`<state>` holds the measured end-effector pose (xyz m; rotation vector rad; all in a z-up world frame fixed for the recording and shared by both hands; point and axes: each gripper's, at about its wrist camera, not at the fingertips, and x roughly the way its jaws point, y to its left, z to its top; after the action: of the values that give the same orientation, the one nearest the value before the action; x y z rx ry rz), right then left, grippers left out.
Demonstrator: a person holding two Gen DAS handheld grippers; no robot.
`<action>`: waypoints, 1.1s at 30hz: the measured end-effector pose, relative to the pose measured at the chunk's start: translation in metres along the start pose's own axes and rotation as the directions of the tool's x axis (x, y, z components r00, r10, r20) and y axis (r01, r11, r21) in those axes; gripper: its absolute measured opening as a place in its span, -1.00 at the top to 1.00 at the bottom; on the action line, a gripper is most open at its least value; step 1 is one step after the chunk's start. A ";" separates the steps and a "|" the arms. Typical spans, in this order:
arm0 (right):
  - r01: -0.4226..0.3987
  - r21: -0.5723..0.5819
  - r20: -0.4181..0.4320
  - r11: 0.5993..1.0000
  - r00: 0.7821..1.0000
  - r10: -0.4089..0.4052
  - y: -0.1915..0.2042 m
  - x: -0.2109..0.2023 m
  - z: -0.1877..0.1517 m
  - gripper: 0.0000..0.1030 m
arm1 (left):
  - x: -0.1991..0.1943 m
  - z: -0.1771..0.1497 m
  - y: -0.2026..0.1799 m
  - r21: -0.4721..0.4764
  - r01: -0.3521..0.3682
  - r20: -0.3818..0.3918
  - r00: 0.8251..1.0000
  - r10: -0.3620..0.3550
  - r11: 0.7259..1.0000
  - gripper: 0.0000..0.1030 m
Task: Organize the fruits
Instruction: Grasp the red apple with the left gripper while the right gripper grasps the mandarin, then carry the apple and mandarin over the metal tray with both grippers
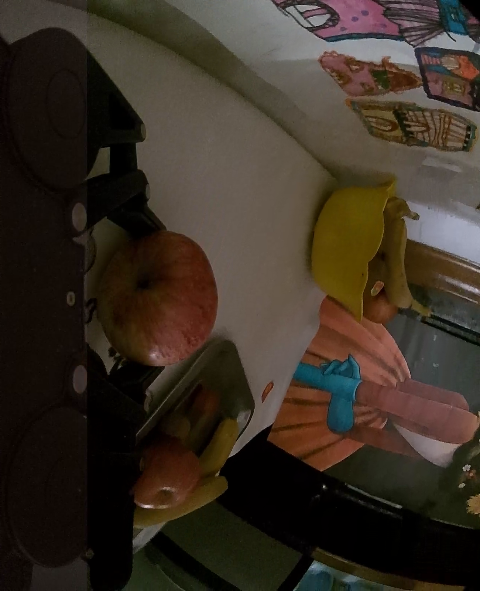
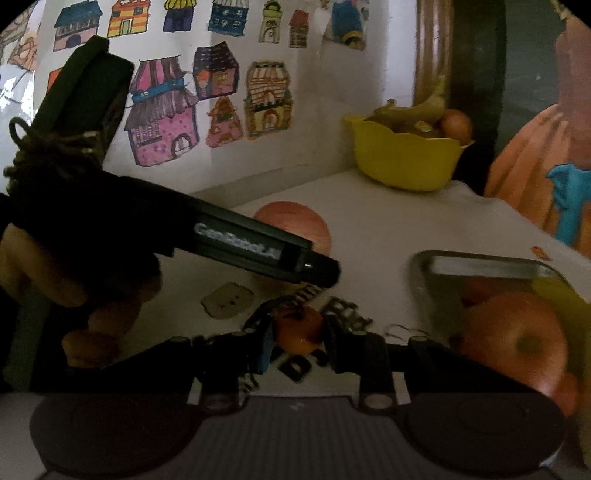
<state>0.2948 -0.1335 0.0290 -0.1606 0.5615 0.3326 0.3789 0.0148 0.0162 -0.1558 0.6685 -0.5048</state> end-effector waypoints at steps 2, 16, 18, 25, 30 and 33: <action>0.011 0.010 0.012 1.000 1.000 -0.011 -0.002 -0.008 -0.003 0.36 | -0.002 -0.003 -0.004 0.007 -0.003 0.002 1.000 0.003 1.000 -0.39; 0.032 0.033 0.074 0.999 0.997 -0.035 0.001 -0.040 -0.022 0.36 | -0.022 -0.027 -0.015 -0.040 0.009 0.034 0.999 -0.007 0.999 -0.39; 0.029 0.049 0.080 0.998 0.996 -0.033 -0.002 -0.043 -0.023 0.36 | -0.024 -0.029 -0.016 -0.052 0.014 0.037 0.999 -0.012 0.999 -0.39; 0.014 0.073 0.097 0.997 0.995 -0.021 -0.006 -0.049 -0.026 0.36 | -0.031 -0.036 -0.023 -0.063 0.029 0.056 0.998 -0.025 0.998 -0.39; 0.006 0.080 0.098 0.997 0.995 -0.014 -0.006 -0.051 -0.029 0.36 | -0.033 -0.043 -0.029 -0.058 0.022 0.056 0.998 -0.019 0.998 -0.39; 0.004 0.087 0.103 0.996 0.995 -0.013 -0.007 -0.052 -0.030 0.36 | -0.035 -0.044 -0.027 -0.071 0.019 0.062 0.998 -0.014 0.997 -0.39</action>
<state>0.2408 -0.1606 0.0330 -0.0611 0.4722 0.3059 0.3174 0.0089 0.0094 -0.2436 0.6257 -0.4902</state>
